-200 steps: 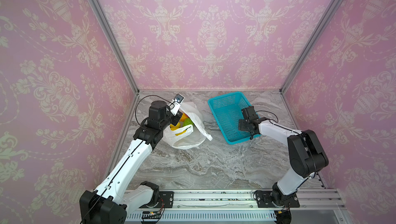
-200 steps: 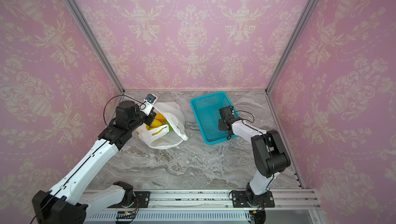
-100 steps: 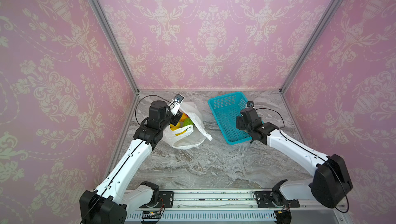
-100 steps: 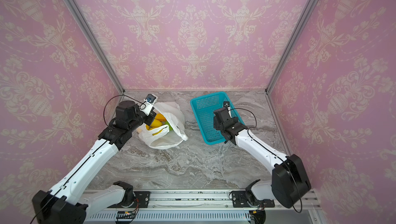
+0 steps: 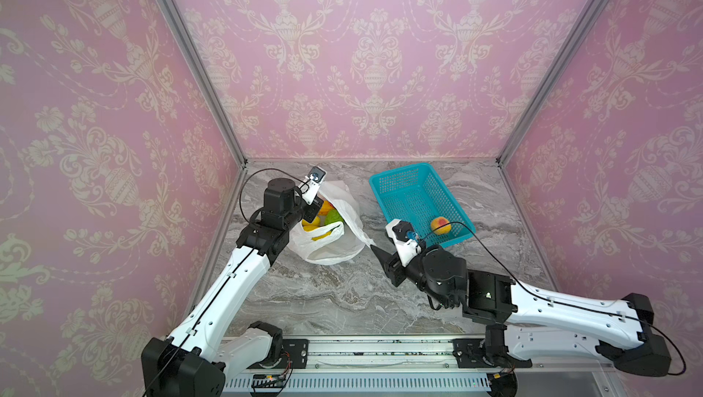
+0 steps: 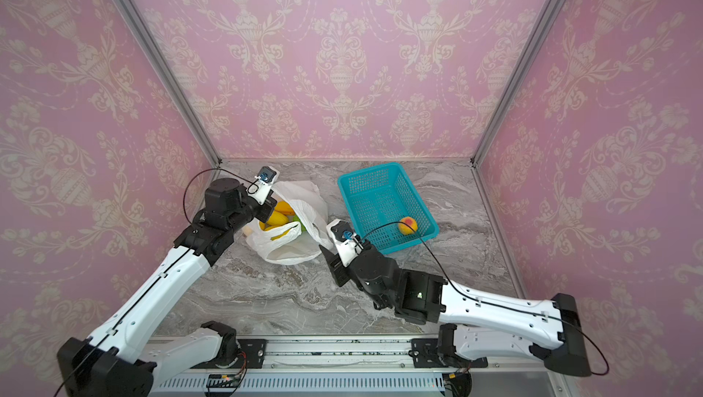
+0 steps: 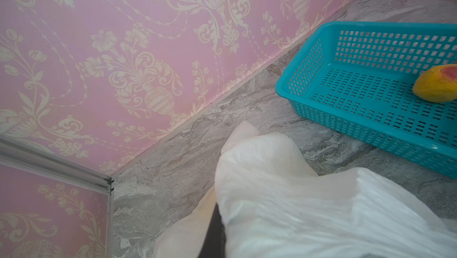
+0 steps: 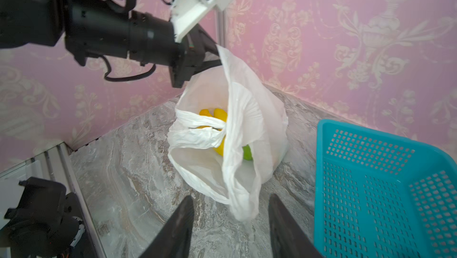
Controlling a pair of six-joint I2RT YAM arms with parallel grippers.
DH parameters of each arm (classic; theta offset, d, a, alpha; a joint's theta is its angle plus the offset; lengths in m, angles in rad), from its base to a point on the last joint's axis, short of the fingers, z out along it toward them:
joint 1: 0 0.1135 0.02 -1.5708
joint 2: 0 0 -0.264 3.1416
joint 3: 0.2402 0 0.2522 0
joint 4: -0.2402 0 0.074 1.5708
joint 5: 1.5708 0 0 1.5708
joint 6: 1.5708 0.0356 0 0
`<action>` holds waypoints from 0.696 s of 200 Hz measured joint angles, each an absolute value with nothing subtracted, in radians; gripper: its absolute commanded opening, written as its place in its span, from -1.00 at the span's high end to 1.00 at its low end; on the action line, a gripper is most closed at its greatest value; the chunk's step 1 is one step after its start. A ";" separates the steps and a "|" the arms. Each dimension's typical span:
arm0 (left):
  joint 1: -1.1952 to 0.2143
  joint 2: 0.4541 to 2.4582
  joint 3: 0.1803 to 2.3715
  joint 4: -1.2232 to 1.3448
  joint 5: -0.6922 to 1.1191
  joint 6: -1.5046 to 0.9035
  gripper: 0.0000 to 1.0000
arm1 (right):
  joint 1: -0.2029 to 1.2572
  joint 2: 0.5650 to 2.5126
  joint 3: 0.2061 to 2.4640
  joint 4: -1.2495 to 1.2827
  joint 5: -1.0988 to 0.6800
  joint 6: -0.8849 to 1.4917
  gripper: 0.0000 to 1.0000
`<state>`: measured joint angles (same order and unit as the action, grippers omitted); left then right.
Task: Untie the knot of the plastic bag and take out the fruit
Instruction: Pick up the fruit from the plastic bag.
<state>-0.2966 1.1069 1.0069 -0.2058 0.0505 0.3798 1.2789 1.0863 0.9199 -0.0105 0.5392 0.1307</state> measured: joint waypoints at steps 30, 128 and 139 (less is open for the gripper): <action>-0.297 1.107 1.007 -0.206 0.051 0.380 1.00 | 1.346 1.322 0.957 0.079 0.508 0.104 0.10; -0.297 1.107 1.007 -0.206 0.071 0.380 1.00 | 1.148 1.714 1.033 0.226 0.467 0.253 0.36; -0.297 1.107 1.007 -0.206 0.073 0.380 1.00 | 1.117 1.744 1.041 0.228 0.463 0.276 0.33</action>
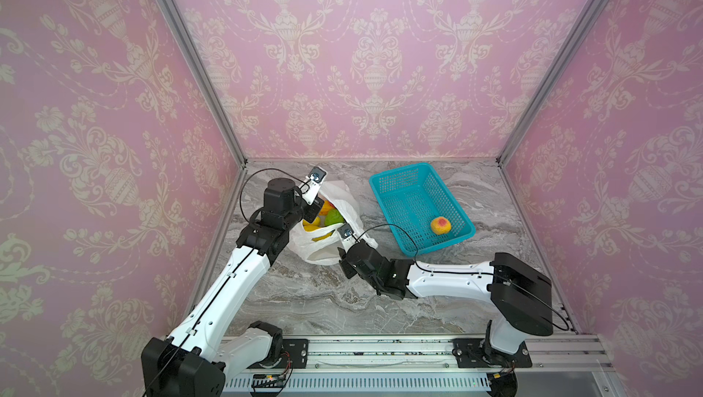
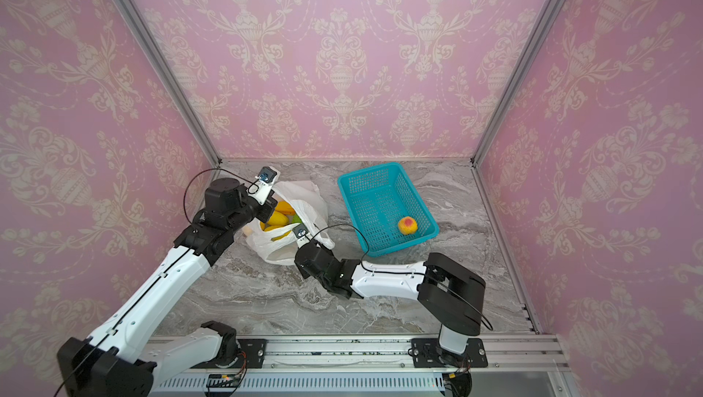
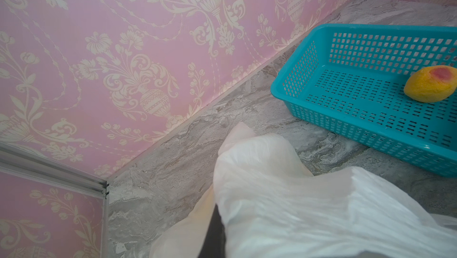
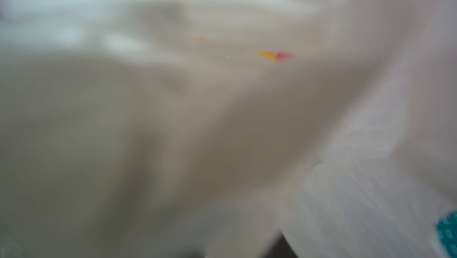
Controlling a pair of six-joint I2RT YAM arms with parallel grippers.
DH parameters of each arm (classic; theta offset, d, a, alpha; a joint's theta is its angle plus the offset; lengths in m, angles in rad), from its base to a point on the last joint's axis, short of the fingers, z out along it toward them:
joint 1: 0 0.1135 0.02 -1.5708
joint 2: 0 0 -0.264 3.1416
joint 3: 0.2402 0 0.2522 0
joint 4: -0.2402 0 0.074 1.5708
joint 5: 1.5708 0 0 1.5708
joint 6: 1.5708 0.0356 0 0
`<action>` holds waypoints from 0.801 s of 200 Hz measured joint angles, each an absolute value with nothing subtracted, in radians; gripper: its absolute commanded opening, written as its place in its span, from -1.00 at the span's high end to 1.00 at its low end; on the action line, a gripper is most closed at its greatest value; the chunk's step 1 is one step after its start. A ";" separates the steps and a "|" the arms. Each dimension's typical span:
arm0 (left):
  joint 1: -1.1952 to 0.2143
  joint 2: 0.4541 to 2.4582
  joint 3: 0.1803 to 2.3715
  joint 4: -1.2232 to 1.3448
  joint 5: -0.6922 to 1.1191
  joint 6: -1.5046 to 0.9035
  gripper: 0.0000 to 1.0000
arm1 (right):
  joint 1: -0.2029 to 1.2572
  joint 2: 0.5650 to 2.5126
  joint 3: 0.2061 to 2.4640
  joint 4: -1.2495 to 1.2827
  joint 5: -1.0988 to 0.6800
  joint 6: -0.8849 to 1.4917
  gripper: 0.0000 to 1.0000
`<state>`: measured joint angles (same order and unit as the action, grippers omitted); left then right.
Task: Untie the knot of the plastic bag and take out the fruit
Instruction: Pick up the fruit from the plastic bag.
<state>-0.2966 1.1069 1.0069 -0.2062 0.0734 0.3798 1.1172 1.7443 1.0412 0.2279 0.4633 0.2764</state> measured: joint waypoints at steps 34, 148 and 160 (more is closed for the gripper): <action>-0.297 1.107 1.007 -0.207 0.074 0.380 1.00 | 1.081 1.847 1.128 0.210 0.459 0.301 0.29; -0.297 1.105 1.007 -0.207 0.086 0.379 1.00 | 1.012 2.172 1.594 0.014 0.466 0.425 -0.58; -0.297 1.105 1.007 -0.207 0.092 0.379 1.00 | 0.992 2.182 1.599 -0.009 0.471 0.432 -0.61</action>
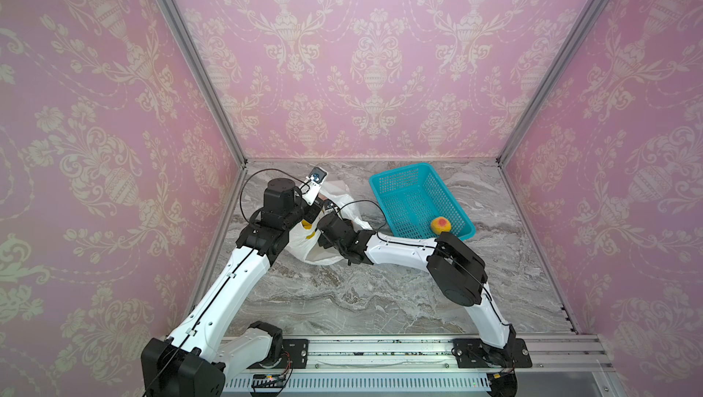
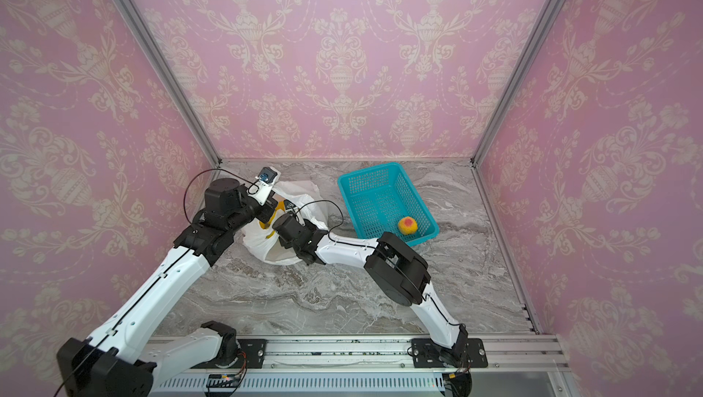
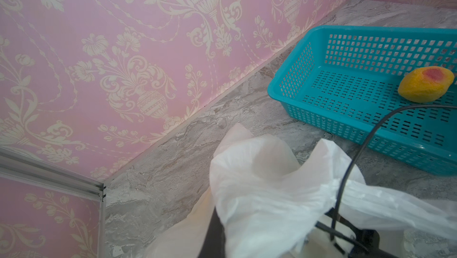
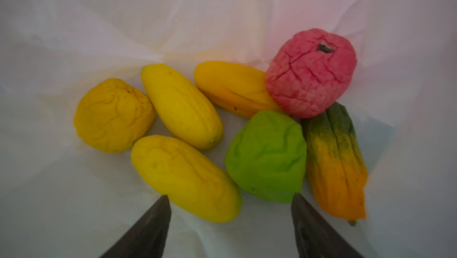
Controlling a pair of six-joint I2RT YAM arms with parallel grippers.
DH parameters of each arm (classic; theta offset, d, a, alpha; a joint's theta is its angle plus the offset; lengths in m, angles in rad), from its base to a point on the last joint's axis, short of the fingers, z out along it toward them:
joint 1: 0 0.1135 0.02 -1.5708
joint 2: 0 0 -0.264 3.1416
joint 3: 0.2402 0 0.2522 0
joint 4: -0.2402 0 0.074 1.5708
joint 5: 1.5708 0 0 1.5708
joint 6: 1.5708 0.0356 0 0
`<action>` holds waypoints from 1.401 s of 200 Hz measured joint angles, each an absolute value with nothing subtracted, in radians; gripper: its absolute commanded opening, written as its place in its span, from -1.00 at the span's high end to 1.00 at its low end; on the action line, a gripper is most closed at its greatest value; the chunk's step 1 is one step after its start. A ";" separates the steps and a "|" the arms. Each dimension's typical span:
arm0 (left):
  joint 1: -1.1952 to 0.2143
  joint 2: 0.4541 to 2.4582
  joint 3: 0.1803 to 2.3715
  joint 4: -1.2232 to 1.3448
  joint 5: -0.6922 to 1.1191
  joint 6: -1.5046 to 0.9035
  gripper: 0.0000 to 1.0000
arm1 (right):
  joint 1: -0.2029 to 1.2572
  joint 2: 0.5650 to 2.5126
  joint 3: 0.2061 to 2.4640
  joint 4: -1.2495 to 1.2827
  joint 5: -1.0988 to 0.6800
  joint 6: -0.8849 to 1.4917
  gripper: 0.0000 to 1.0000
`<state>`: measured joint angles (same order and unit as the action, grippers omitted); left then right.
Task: Untie the knot of the plastic bag and take out the fruit
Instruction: Pick up the fruit from the plastic bag.
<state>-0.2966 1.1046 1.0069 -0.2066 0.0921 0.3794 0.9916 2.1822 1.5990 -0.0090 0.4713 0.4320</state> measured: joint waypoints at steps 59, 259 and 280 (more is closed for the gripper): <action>-0.297 1.105 1.007 -0.210 0.102 0.379 1.00 | 0.944 2.283 1.735 -0.065 0.467 0.440 -0.72; -0.297 1.105 1.007 -0.210 0.121 0.379 1.00 | 0.906 2.469 2.004 -0.213 0.415 0.445 -0.04; -0.297 1.105 1.007 -0.210 0.123 0.379 1.00 | 0.906 2.464 1.987 -0.195 0.408 0.442 0.10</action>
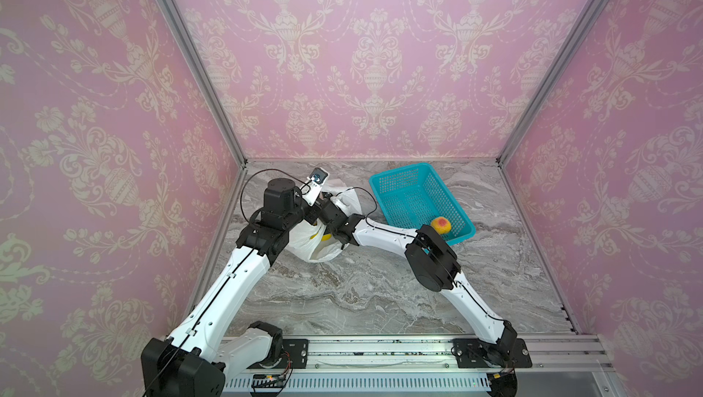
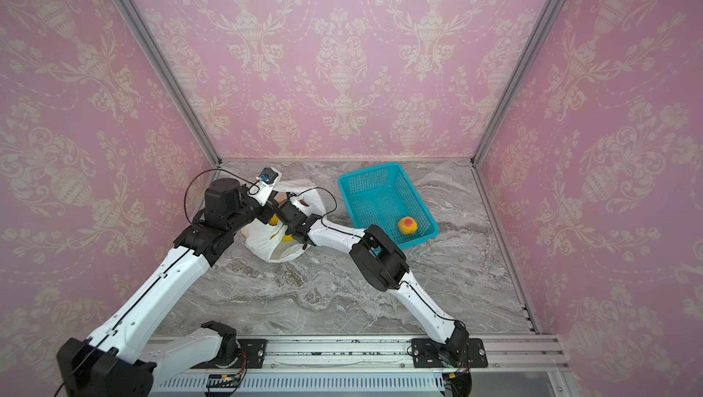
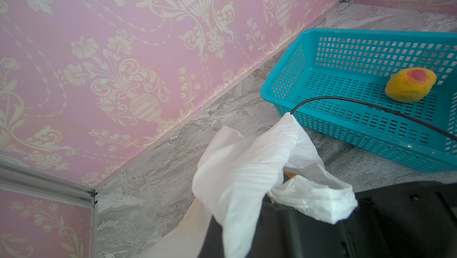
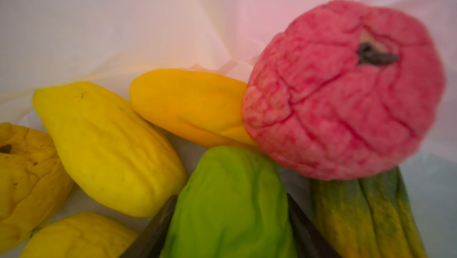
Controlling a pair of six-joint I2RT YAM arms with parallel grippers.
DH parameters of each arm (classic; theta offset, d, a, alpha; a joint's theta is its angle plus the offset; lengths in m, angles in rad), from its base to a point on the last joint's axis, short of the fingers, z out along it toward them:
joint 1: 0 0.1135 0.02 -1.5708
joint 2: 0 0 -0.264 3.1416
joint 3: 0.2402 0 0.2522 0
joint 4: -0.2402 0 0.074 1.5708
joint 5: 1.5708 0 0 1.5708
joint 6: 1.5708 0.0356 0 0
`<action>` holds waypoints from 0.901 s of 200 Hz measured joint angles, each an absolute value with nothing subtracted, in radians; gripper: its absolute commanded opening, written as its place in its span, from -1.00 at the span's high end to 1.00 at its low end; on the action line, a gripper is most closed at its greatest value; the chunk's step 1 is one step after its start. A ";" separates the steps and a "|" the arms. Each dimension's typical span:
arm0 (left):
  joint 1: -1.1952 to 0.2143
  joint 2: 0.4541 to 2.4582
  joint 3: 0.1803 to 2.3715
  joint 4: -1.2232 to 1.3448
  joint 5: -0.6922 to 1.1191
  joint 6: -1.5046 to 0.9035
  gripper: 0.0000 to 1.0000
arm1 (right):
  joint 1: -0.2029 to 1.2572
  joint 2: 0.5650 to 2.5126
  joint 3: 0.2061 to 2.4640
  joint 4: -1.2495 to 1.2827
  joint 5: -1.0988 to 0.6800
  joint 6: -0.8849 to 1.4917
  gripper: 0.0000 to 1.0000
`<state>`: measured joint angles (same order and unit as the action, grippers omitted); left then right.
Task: Untie the knot of the plastic bag and take out the fruit
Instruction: Pick up the fruit from the plastic bag.
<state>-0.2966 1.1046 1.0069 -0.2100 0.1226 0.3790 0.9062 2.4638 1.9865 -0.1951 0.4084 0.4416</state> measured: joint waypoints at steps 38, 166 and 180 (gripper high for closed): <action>-0.297 1.105 1.007 -0.210 0.123 0.379 1.00 | 0.913 2.372 1.867 -0.161 0.399 0.415 0.21; -0.290 1.094 1.007 -0.206 0.133 0.376 1.00 | 1.115 1.757 1.236 0.117 0.514 0.231 0.39; -0.290 1.096 1.007 -0.207 0.133 0.376 1.00 | 1.115 1.670 1.168 0.142 0.521 0.225 0.39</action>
<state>-0.2901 1.0958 1.0073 -0.2073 0.1326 0.3759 1.1152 1.6699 1.1683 0.1417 0.5213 0.2253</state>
